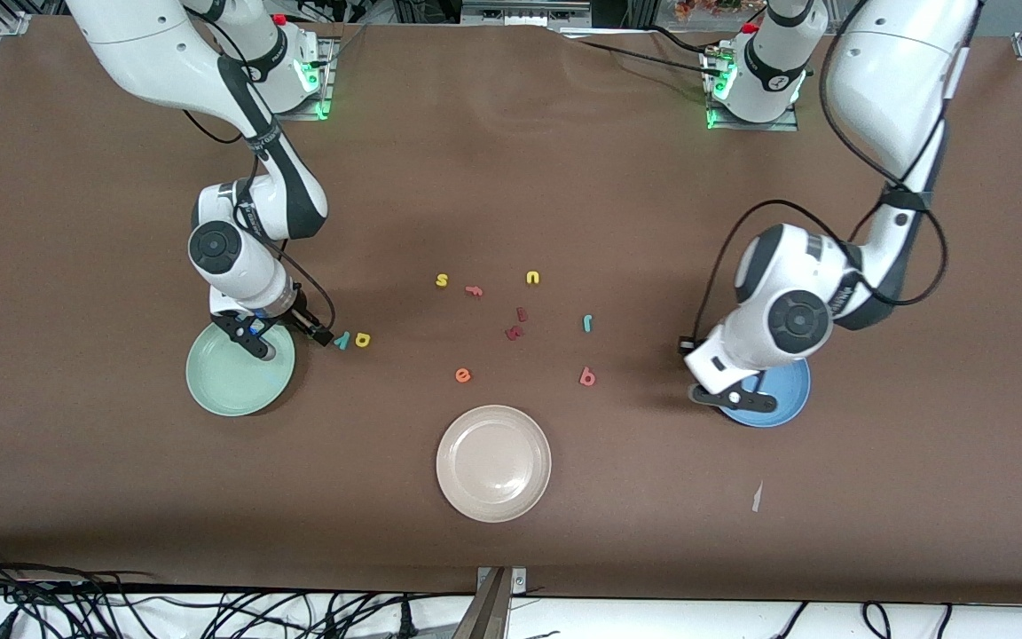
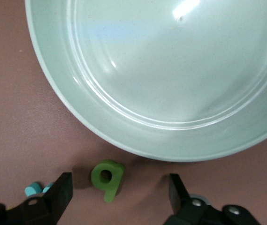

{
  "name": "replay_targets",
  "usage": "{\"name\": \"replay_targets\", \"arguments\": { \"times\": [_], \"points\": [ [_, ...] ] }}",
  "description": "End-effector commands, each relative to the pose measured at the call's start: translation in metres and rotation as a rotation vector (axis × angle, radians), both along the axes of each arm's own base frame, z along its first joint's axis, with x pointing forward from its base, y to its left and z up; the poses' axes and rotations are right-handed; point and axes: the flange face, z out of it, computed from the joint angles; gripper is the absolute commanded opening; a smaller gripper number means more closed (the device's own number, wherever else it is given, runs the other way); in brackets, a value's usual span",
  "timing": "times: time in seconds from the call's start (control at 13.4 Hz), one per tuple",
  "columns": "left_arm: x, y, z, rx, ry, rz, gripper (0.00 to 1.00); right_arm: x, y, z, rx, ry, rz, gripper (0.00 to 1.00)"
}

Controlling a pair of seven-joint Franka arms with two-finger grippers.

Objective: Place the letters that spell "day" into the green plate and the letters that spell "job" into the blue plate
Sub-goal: 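Drop the o onto the blue plate while the right gripper grasps the letter, then release the letter on the green plate while the left gripper reaches the J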

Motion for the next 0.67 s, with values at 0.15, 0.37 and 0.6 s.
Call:
{"name": "replay_targets", "arguments": {
  "times": [0.15, 0.37, 0.6],
  "points": [
    [0.01, 0.028, -0.019, 0.057, -0.023, -0.186, 0.5, 0.0, 0.001, -0.005, 0.01, -0.02, -0.012, 0.69],
    [0.009, 0.006, -0.014, -0.086, -0.003, -0.023, 1.0, 0.001, 0.003, -0.002, 0.011, -0.023, -0.011, 0.43],
    [-0.003, -0.057, -0.004, -0.109, 0.004, 0.13, 1.0, 0.0, 0.003, 0.0, 0.011, -0.023, -0.008, 0.21]
  ]
}}
